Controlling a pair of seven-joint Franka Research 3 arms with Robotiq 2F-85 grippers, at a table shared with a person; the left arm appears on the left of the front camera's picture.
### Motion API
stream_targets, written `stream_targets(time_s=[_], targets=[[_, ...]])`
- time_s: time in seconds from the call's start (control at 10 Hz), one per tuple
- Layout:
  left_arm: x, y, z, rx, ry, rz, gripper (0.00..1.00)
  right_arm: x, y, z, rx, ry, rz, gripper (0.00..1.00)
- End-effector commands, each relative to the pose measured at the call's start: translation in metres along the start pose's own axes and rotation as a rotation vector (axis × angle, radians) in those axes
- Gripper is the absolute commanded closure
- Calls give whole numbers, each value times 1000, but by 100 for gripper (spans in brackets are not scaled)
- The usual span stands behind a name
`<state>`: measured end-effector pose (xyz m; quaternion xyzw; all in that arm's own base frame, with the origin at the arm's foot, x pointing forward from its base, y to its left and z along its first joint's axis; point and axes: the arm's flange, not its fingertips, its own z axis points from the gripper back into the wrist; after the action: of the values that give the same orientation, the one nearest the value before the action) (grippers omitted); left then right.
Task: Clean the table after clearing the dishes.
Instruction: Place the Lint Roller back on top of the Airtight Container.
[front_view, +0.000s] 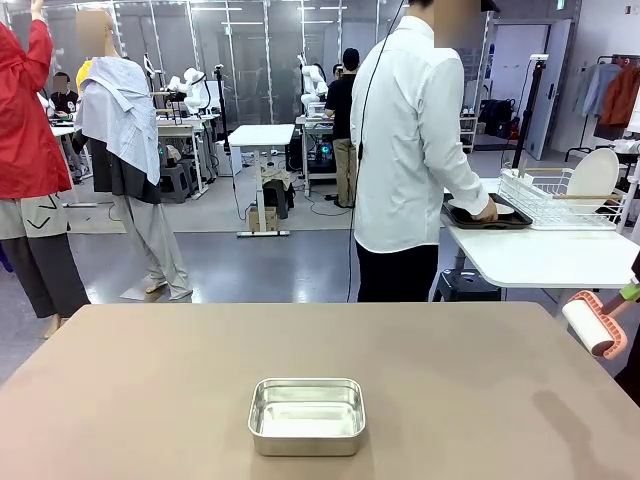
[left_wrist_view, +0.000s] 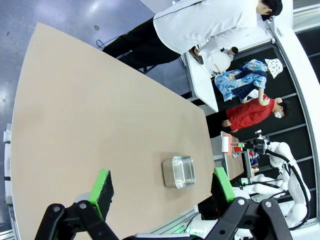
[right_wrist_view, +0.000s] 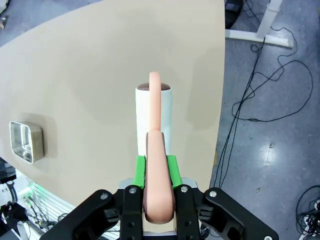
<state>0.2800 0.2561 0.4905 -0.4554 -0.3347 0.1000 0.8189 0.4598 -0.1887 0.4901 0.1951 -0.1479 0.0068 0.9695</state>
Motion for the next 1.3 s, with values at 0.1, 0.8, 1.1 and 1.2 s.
stream_targets(time_s=[0.1, 0.8, 1.1, 1.2], targets=[[0, 0, 2, -4, -10, -2, 0, 2, 2, 0, 14, -16, -4, 79], [0, 0, 2, -4, -10, -2, 0, 12, 216, 9, -62, 31, 663, 79], [0, 0, 2, -4, -10, -2, 0, -13, 355, -17, -89, 138, 1072, 79], [0, 0, 2, -4, -10, -2, 0, -28, 390, -28, -98, 167, 1171, 79]])
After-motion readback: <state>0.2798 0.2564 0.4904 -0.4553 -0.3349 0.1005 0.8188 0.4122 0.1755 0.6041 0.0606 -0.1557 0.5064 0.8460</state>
